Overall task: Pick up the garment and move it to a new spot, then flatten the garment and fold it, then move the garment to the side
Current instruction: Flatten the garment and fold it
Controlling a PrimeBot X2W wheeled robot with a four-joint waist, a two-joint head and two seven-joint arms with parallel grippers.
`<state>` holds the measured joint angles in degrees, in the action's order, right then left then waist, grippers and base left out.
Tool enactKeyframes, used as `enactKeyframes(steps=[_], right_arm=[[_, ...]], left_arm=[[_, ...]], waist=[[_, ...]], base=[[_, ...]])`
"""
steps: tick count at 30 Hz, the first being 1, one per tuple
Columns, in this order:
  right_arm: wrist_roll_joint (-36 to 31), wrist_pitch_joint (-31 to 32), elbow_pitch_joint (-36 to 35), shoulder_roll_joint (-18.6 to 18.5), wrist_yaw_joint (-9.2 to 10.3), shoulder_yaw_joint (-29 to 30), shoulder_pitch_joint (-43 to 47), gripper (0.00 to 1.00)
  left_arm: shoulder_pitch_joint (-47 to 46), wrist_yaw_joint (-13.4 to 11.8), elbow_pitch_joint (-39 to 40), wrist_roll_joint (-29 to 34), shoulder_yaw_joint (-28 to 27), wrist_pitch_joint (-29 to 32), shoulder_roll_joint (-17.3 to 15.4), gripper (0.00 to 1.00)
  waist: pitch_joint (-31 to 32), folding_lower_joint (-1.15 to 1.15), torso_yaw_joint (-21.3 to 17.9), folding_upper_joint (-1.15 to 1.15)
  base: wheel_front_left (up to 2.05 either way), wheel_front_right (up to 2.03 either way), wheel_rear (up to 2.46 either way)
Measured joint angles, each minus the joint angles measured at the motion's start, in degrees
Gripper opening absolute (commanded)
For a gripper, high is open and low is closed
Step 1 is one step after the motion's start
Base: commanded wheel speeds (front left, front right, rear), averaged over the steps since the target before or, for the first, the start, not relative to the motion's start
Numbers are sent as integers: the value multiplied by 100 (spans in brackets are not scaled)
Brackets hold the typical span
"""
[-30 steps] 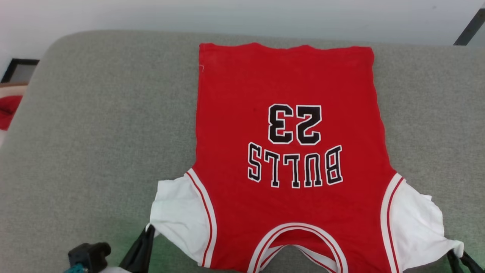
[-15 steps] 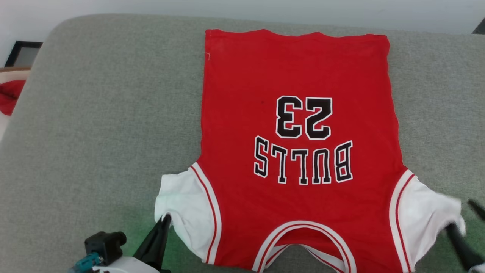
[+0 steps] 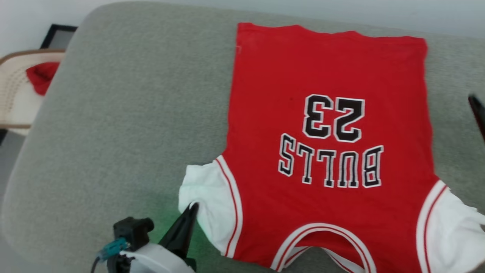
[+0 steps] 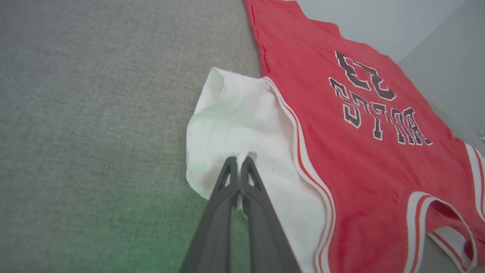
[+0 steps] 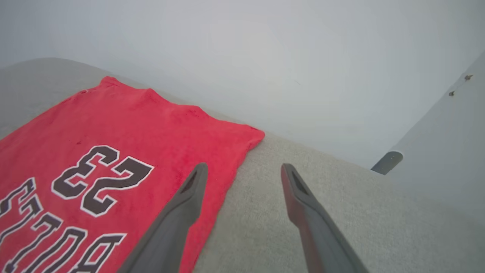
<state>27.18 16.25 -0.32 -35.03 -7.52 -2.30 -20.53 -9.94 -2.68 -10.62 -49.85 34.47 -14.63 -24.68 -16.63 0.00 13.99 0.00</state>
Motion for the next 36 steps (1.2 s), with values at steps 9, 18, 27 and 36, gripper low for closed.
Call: enactKeyframes(steps=[9,18,27,36], right_arm=[[-21,1032,2298,-92,0,-630,-2349,100],[-308,1962,4219,-25,0,-749,-3735,100],[-1165,2506,5517,-44,0,-446,-4507,100],[-2093,2939,6212,104,0,183,-5088,0]], left_arm=[[-516,333,-369,107,311,31,445,0],[-895,679,-822,168,490,0,883,0],[-1112,881,-1157,203,565,-27,1192,0],[-1214,982,-1370,204,573,-53,1352,0]], waist=[[-222,0,591,0],[-577,0,1178,0],[-914,0,1614,0],[-1108,0,1817,0]], base=[[0,0,0],[0,0,0],[0,0,0],[0,0,0]])
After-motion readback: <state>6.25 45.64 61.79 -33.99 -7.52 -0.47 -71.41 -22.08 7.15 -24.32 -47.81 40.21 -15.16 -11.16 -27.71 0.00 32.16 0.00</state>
